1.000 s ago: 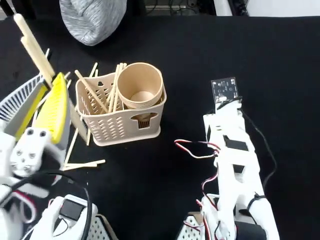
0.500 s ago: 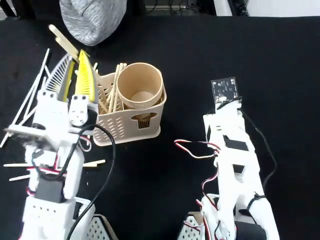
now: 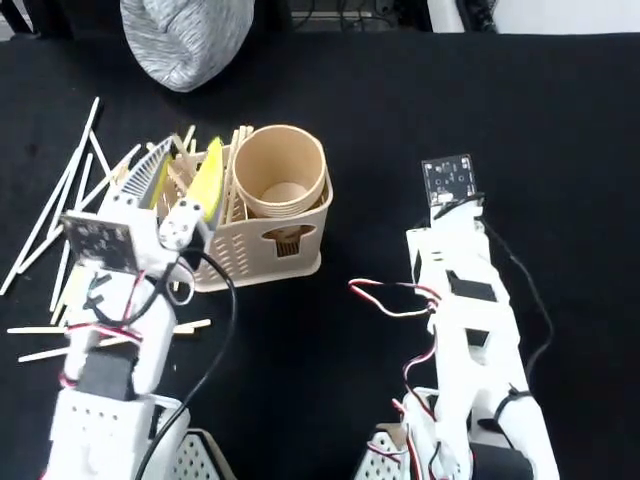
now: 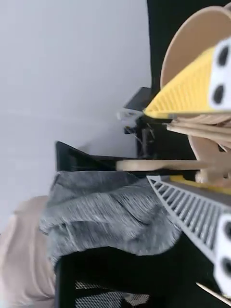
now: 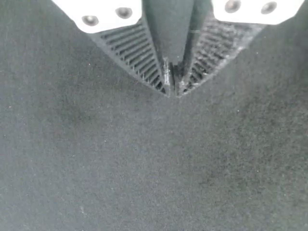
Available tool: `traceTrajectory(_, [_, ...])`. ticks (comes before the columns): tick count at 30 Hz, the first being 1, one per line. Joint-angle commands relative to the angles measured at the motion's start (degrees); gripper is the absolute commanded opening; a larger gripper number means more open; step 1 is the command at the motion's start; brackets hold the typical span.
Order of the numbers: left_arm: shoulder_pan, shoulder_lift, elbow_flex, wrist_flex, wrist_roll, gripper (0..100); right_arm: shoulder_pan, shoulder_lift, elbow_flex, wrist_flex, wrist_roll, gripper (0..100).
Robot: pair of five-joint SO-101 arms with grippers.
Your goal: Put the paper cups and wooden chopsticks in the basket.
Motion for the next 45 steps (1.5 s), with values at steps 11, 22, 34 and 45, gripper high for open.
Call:
traceTrajectory(11, [-29.2,41.1,-53.7,48.3,-6.2,22,0.7,0.0,-0.2,-1.0,0.4,1.5])
traceTrajectory(22, [-32.0,91.0,-77.5,48.6,-7.5,22,0.7,0.0,-0.2,-0.9,0.4,1.5])
traceTrajectory(34, [-30.5,127.4,-103.0,56.7,-16.3,21,0.7,0.0,-0.2,-0.9,0.4,1.5])
traceTrajectory(45, [-29.7,137.1,-123.1,75.7,-25.2,3,0.7,0.0,-0.2,-0.9,0.4,1.5])
